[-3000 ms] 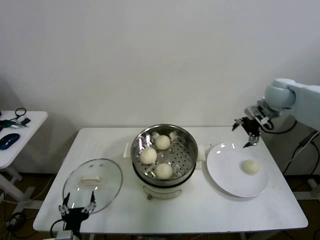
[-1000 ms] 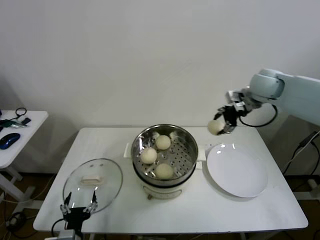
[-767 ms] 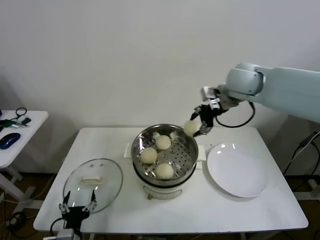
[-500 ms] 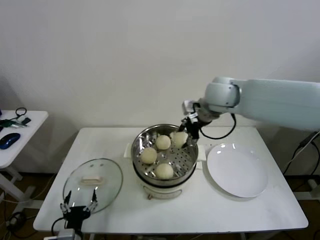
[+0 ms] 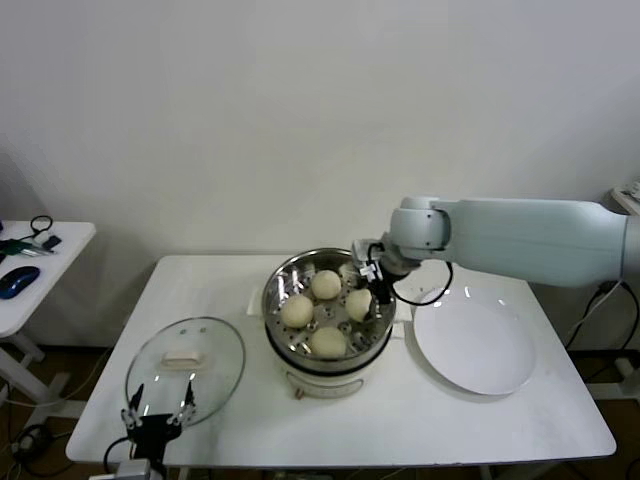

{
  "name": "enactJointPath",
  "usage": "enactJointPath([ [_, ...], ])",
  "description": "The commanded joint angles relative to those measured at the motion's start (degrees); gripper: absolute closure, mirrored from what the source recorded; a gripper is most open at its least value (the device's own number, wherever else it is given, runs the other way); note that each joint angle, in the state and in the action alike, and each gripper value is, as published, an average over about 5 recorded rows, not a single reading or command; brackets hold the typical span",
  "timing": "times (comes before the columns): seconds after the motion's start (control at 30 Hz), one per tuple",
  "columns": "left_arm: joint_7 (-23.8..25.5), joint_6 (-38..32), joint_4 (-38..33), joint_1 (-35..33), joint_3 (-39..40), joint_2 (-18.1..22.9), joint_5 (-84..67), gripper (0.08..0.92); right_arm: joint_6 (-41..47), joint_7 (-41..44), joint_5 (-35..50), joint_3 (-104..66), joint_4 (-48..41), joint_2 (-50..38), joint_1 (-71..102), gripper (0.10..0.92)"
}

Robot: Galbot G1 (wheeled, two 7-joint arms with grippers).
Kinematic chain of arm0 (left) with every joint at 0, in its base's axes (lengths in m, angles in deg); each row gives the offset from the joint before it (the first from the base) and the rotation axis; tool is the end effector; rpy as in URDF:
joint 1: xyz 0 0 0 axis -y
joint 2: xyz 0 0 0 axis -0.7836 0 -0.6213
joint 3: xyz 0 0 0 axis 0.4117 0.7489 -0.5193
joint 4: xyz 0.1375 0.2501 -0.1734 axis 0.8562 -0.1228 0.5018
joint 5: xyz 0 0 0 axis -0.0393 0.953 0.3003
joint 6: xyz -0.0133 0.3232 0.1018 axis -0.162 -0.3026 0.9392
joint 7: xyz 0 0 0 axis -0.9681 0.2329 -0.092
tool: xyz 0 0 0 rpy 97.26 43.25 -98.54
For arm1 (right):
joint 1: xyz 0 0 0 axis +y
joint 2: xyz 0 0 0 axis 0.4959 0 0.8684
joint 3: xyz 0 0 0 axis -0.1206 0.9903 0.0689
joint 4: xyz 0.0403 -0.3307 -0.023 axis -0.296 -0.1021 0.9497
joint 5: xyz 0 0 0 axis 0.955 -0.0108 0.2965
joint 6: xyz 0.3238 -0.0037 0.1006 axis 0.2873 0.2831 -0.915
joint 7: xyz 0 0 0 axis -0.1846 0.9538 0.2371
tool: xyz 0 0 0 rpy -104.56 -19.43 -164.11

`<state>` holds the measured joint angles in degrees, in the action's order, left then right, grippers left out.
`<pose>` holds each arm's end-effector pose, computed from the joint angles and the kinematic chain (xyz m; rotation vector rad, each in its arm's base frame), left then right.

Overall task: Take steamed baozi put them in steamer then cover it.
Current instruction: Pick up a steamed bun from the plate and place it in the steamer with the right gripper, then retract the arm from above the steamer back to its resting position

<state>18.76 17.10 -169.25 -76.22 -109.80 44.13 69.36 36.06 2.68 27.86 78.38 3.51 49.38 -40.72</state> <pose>0.1212 0.0654 -0.3501 0.2763 -2.7921 -0.2502 0.4755 0.0562 -0.0857 1.3788 -1.4114 1.4121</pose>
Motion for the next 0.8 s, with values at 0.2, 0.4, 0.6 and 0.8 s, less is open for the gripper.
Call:
enactJointPath([
  [0.2, 0.2, 0.9, -0.4, 0.0, -0.1, -0.2, 0.3, 0.177, 0.0, -0.9, -1.8, -0.3, -2.2, 1.5, 2.5, 0.346],
  [0.4, 0.2, 1.1, -0.5, 0.1, -0.2, -0.2, 0.6, 0.177, -3.7, 1.3, 1.8, -2.2, -1.5, -0.6, 0.1, 0.231],
  [0.6, 0.7, 1.7, -1.0, 0.4, -0.2, -0.5, 0.7, 0.177, -5.1, 1.8, 7.1, -8.4, -0.3, -7.9, -3.5, 0.203],
  [0.8, 1.1, 4.0, -2.8, 1.1, -0.6, -1.2, 0.4, 0.177, 2.2, -23.8, 12.6, -35.8, 2.5, -20.2, 13.3, 0.202],
])
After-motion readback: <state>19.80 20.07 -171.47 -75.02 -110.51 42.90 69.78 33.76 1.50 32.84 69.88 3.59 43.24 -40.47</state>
